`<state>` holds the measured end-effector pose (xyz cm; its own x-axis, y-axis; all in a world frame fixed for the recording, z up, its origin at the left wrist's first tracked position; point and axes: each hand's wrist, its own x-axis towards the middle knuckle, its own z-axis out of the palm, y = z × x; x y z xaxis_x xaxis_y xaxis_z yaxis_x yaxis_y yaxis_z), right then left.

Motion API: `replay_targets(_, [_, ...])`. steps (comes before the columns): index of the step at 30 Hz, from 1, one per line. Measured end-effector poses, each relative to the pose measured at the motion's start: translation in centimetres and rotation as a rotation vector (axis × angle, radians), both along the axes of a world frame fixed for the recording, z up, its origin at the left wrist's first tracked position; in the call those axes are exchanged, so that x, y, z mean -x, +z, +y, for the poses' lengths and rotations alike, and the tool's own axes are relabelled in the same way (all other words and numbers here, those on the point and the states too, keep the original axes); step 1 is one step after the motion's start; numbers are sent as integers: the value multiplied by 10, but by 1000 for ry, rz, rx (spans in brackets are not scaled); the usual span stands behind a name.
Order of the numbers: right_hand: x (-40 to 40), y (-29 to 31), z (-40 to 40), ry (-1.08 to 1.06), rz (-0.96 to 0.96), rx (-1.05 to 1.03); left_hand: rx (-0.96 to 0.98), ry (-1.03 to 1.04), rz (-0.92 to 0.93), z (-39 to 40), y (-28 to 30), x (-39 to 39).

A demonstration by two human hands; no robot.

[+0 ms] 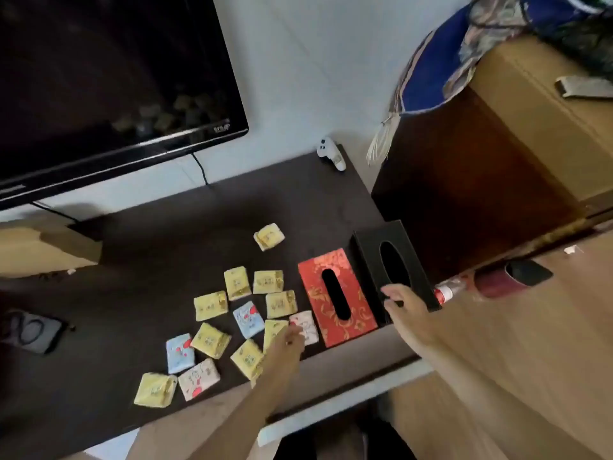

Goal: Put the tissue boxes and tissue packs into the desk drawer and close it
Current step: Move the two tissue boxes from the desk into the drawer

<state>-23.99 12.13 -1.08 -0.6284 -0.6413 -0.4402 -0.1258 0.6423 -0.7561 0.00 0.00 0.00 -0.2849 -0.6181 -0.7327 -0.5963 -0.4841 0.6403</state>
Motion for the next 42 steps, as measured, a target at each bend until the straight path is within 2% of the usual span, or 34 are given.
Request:
replay_targets(3, [29,-12,-16,-51,293,17,90,-35,80,-13,-16,39])
replay_targets(7, [62,-29,-23,-132,393,-134,172,11,82,-19,-35,80])
replay_targets(11, [97,-54,-26,-196,276,-211,251,27,-29,-18,-62,103])
replay_targets(15, [105,-78,-18,-166,98,-142,280,147,5,-10,-80,112])
replay_targets(22, [112,-83,-16,-128,158,-104,326,259,3,-5,-82,120])
replay_targets(30, [97,-66,21,-293,59,86,426,321,102,25,-58,108])
replay_targets(35, [76,-60,58,-383,-3,181,445,370,97,66,-56,82])
replay_targets(42, [33,-88,92,-295,0,196,531,449,50,120,-82,52])
